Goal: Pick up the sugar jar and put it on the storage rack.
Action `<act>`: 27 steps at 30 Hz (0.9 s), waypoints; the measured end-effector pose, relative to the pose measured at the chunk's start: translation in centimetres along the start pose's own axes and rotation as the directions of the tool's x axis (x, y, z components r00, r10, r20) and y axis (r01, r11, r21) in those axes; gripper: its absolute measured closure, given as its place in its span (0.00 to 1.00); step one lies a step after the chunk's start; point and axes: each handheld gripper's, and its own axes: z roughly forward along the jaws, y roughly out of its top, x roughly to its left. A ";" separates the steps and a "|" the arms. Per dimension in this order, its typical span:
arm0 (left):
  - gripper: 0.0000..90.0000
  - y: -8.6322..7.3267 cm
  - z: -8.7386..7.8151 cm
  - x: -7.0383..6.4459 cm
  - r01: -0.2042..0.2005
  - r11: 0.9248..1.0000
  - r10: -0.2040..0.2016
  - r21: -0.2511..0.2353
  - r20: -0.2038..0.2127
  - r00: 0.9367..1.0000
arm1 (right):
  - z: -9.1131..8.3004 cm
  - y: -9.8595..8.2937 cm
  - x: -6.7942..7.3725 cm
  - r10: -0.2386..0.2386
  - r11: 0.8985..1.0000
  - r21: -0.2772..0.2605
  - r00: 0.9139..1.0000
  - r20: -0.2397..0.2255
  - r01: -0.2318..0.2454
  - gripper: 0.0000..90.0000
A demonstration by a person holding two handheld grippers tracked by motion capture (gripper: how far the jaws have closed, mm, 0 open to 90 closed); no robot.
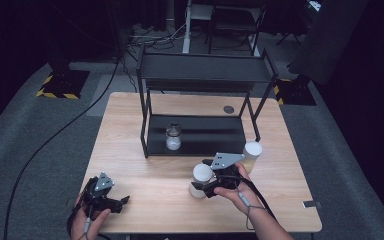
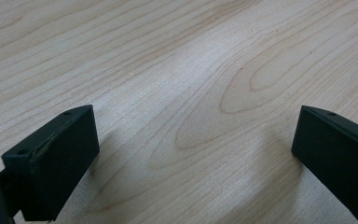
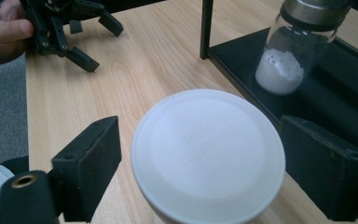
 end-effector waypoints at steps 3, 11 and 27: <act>0.00 0.0 0.0 0.0 0.000 1.000 0.000 0.000 0.000 1.000 | 0.3 -0.2 -0.1 0.002 1.000 0.011 1.000 0.000 -0.002 0.21; 0.00 0.0 0.0 0.0 0.000 1.000 0.000 0.000 0.000 1.000 | 0.8 0.0 0.3 -0.028 0.999 0.044 1.000 0.012 0.028 0.36; 0.00 0.0 0.0 0.0 0.000 1.000 0.000 0.000 0.000 1.000 | 0.0 0.9 -0.1 -0.021 0.999 0.035 1.000 0.011 0.021 0.37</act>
